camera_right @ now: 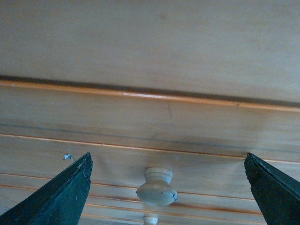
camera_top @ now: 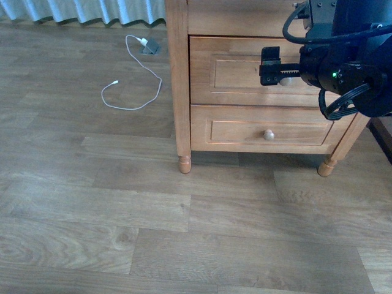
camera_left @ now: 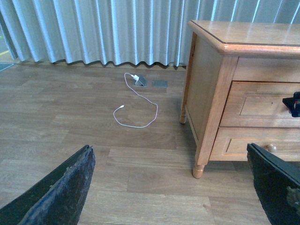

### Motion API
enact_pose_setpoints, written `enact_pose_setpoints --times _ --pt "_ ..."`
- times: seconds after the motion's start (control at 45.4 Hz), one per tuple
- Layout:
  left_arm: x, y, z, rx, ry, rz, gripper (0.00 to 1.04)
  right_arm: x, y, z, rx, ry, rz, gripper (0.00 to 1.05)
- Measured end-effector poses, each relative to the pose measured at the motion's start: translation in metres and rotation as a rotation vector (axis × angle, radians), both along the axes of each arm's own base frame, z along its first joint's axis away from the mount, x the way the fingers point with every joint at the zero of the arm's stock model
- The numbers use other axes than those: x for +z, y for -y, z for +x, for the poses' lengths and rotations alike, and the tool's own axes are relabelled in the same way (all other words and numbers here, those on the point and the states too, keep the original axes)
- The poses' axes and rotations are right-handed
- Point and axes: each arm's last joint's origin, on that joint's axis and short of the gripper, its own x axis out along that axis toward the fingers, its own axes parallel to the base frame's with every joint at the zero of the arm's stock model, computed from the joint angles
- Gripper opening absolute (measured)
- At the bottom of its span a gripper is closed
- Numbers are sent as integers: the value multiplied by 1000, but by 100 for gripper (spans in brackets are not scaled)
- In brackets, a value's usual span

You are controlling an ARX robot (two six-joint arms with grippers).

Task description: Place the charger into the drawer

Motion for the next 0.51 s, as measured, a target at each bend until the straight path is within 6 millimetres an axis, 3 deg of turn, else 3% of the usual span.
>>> enact_pose_setpoints --times 0.264,0.507 --pt "0 0 0 0 0 0 99 0 -3 2 -9 11 12 96" --pt "0 0 0 0 0 0 99 22 5 -33 41 37 34 96"
